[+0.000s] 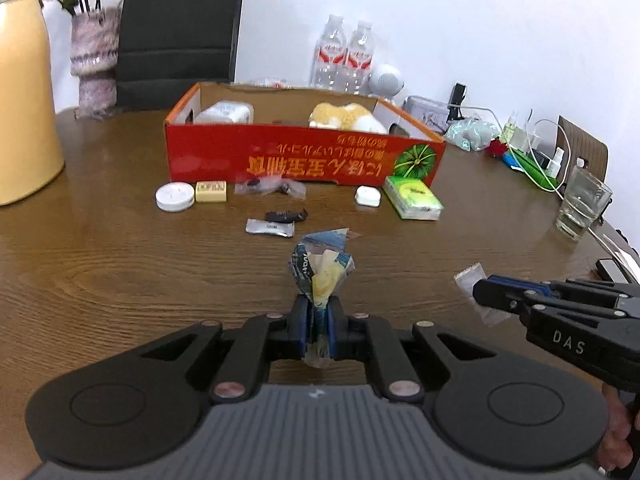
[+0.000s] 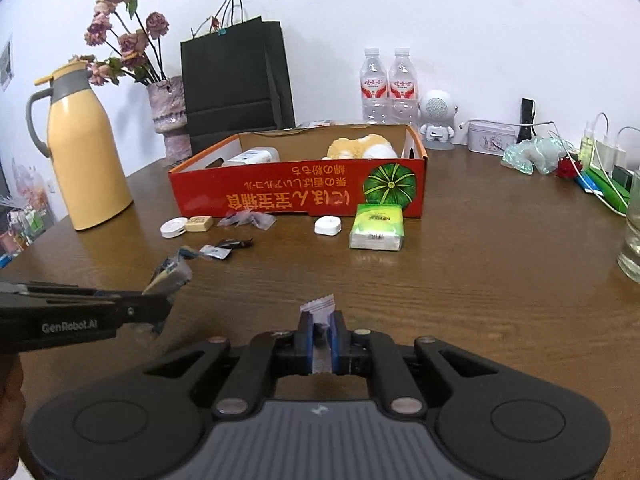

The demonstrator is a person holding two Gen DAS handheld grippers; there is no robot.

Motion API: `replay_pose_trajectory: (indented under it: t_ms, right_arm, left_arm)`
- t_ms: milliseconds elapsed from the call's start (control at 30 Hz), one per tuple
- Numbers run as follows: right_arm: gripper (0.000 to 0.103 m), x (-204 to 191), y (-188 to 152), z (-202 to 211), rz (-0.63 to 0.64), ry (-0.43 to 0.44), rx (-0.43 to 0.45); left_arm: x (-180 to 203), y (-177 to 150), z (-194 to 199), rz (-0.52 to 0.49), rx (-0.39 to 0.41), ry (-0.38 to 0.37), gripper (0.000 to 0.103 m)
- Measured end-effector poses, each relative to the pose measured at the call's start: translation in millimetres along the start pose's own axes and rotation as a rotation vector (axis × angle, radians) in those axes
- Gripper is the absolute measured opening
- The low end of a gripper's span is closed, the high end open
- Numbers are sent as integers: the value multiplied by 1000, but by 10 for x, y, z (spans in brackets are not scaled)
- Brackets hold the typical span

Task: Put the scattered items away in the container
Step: 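Drop the blue packet and clear wrapper into the box, opening both tools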

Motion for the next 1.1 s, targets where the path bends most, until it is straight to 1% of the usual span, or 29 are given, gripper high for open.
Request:
replay_pose_trajectory:
  t_ms: [67,133,200,300,400,433,500,533,600,700,800,867,933,967,1000,1033,1067,1100]
  right_arm:
    - [7,6,31,50,-4,11,17]
    - [7,3,130,110,2,19,42]
    - [7,11,335,165,21,13,77]
    - [7,47,774,232,39,-7,136]
    - [7,47,1233,253,50,-5,176]
    - [7,51,1409,225,56,0,183]
    - [7,75,1749,110,65,6,170]
    - [7,101,1911,8,63,10,147]
    - [7,186,2207,-324,46,20,53]
    - [7,392,2470,-935,-14,38,-118]
    - [7,598,2558,-1482,-80,34,-270]
    - [8,666,2538,-1729,-116,29,-360]
    - [16,720,2476,-1869,-153,4,-427]
    - [25,739,2438,-1903,-164,-11,-452]
    - [30,764,2419,-1915,-173,-16,-467]
    - [42,774,2406,-1913,-177,-13,-480]
    - [50,770,2391,-1905,-176,-6,-493]
    - [54,759,2377,-1889,-177,-2,-501]
  left_arm:
    - [-17,51,100,-3,29,22,11]
    - [-63,199,181,0,58,24,11]
    - [-145,440,261,2,92,22,11]
    - [-275,945,334,-12,136,51,11]
    - [-420,1491,258,-6,114,12,12]
    - [-478,1678,171,-3,96,13,12]
    - [-597,2002,-82,4,46,45,13]
    - [-650,2124,-234,0,6,50,13]
    - [-757,2300,-623,-8,-113,54,13]
    - [-887,2370,-1156,-17,-262,103,13]
    - [-993,2351,-1468,-5,-333,130,15]
    - [-1049,2330,-1579,13,-365,127,46]
    - [-1039,2322,-1590,-7,-364,117,56]
    - [-1032,2329,-1588,-22,-367,121,60]
    - [-1015,2339,-1578,-34,-369,111,72]
    - [-997,2349,-1569,-37,-373,91,83]
    - [-977,2363,-1559,-35,-377,81,95]
    - [-961,2387,-1544,-32,-374,94,99]
Point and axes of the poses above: each gripper's, at about its wrist camera, not at the fingertips, and z roughly against the way its jaws point, x to its right, y to its top, the point moved 6 cm from there along -z, roughly the way its jaws point, and after that the axes turned 12 degrees about -x, right-handed, at the moved point
